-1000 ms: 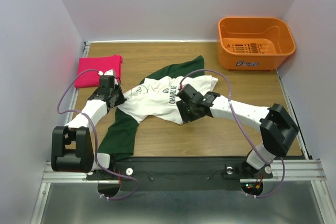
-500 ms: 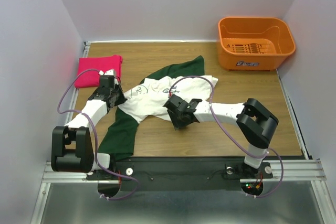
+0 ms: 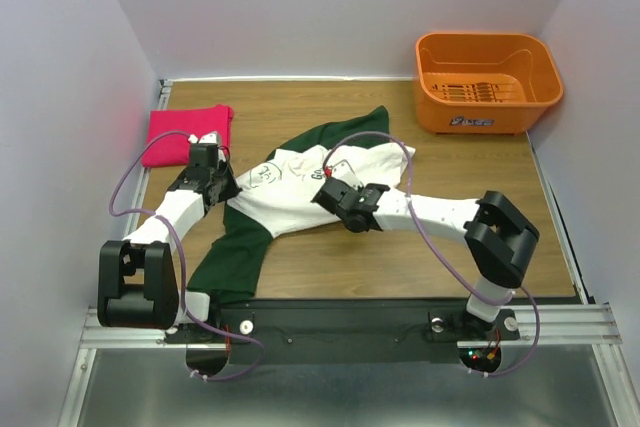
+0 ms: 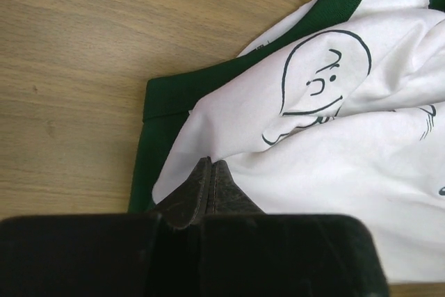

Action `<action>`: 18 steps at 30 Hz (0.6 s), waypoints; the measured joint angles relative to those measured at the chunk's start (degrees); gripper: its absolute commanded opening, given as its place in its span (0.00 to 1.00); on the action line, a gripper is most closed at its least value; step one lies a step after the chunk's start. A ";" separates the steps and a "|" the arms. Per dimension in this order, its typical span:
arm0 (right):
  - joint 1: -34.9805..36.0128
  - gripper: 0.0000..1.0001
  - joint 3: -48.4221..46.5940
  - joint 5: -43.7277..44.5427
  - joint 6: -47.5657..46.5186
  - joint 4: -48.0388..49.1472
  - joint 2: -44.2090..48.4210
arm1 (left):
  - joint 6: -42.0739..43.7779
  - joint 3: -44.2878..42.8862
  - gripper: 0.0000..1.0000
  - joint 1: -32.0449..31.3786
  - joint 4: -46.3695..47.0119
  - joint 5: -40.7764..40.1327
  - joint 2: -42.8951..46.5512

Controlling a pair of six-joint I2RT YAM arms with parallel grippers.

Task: Fold and stack the t-shirts
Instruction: Flatten the tshirt out

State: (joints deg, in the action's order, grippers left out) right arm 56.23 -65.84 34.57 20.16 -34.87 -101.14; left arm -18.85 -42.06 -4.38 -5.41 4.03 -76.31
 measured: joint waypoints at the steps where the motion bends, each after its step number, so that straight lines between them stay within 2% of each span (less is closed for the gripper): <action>1: 0.00 0.01 -1.38 3.85 -2.45 -2.97 1.20 | 0.02 0.00 0.00 0.00 0.00 -0.09 0.00; 3: 0.00 0.03 -3.98 9.84 -6.40 -6.73 2.97 | 0.13 0.00 0.00 0.00 -0.11 -0.55 0.00; 7: 0.04 0.30 -7.98 21.18 -13.84 -11.39 7.76 | 0.17 0.00 0.00 -0.13 -0.20 -0.79 0.00; 10: 0.00 0.34 -9.44 24.22 -15.80 -15.17 9.77 | 0.44 0.00 0.00 0.00 -0.42 -1.64 0.00; 13: -0.33 0.39 -9.75 21.99 -14.93 -17.46 10.14 | 0.59 0.00 0.00 0.00 -0.55 -2.45 0.00; 18: -0.42 0.39 -6.78 18.36 -10.86 -17.81 10.86 | 0.76 0.00 0.00 0.00 -0.72 -3.85 0.00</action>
State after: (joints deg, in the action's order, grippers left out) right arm 55.81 -72.62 52.93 9.30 -52.69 -90.28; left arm -18.09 -42.06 -4.38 -6.13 0.19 -76.31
